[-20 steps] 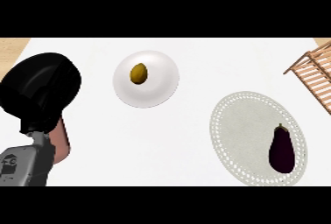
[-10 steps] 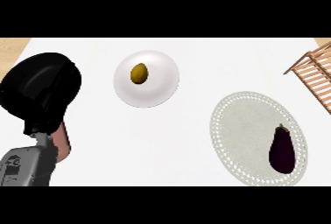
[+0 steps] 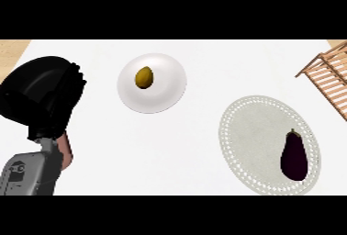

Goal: Pick the squash from the placemat and place it in the tiered shelf

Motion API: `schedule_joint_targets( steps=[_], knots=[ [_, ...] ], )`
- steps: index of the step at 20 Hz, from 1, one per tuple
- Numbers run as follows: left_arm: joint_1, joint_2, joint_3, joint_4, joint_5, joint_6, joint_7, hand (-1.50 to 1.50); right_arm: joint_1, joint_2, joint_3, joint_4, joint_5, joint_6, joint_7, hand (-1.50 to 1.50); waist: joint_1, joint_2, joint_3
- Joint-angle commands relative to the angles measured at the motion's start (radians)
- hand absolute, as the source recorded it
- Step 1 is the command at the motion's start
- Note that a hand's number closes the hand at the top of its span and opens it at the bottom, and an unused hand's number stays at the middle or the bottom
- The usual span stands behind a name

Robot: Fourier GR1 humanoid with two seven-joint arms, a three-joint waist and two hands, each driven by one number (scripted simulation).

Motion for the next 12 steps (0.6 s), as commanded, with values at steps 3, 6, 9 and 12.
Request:
schedule_joint_targets(
  steps=[3, 6, 9, 12],
  knots=[
    [0.051, -0.003, -0.002, -0.072, 0.015, -0.006, 0.025, 0.00, 0.137, -0.182, -0.097, 0.228, -0.048, 0.143, -0.111, -1.50, -0.004, -0.002, 0.001],
    [0.067, -0.009, 0.011, -0.042, 0.006, 0.004, -0.020, 0.00, 0.212, -0.259, -0.170, 0.320, -0.098, 0.288, -0.168, -1.50, -0.025, -0.005, 0.003],
    [0.025, 0.039, 0.044, -0.012, 0.027, -0.028, -0.007, 0.00, 0.268, -0.300, -0.209, 0.397, -0.118, 0.348, -0.236, -1.50, -0.031, -0.003, 0.004],
    [0.047, 0.010, 0.029, -0.025, 0.015, -0.005, -0.013, 0.00, 0.331, -0.319, -0.230, 0.409, -0.136, 0.431, -0.317, -1.50, -0.034, -0.006, 0.004]
  ],
)
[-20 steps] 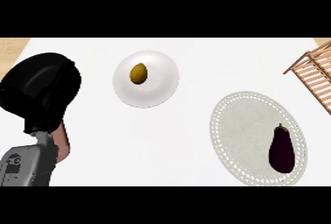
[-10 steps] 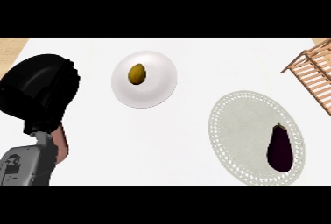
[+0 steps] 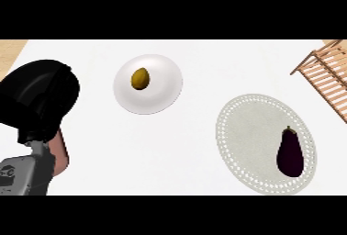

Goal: Pick the squash from the placemat and place it in the tiered shelf

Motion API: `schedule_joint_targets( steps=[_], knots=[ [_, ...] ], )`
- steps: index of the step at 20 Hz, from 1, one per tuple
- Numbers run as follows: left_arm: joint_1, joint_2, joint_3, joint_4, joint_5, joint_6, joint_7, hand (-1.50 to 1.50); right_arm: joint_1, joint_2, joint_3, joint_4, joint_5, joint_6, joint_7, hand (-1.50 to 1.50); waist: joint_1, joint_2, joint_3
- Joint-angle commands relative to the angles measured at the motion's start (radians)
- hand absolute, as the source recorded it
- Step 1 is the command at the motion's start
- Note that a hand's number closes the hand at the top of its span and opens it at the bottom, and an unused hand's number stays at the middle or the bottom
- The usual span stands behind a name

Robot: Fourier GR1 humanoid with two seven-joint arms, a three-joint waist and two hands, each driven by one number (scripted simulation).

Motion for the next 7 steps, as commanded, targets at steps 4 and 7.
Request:
schedule_joint_targets(
  steps=[4, 7],
  knots=[
    [-0.005, 0.030, 0.037, 0.026, 0.013, -0.012, -0.013, 0.00, 0.159, 0.023, -0.008, -0.011, 0.001, 0.118, -0.268, -1.50, -0.016, -0.001, 0.003],
    [0.026, -0.006, -0.006, -0.037, -0.006, 0.012, 0.022, 0.00, 0.210, 0.029, -0.002, -0.044, -0.005, 0.128, -0.325, -1.50, -0.012, -0.007, 0.003]
  ],
)
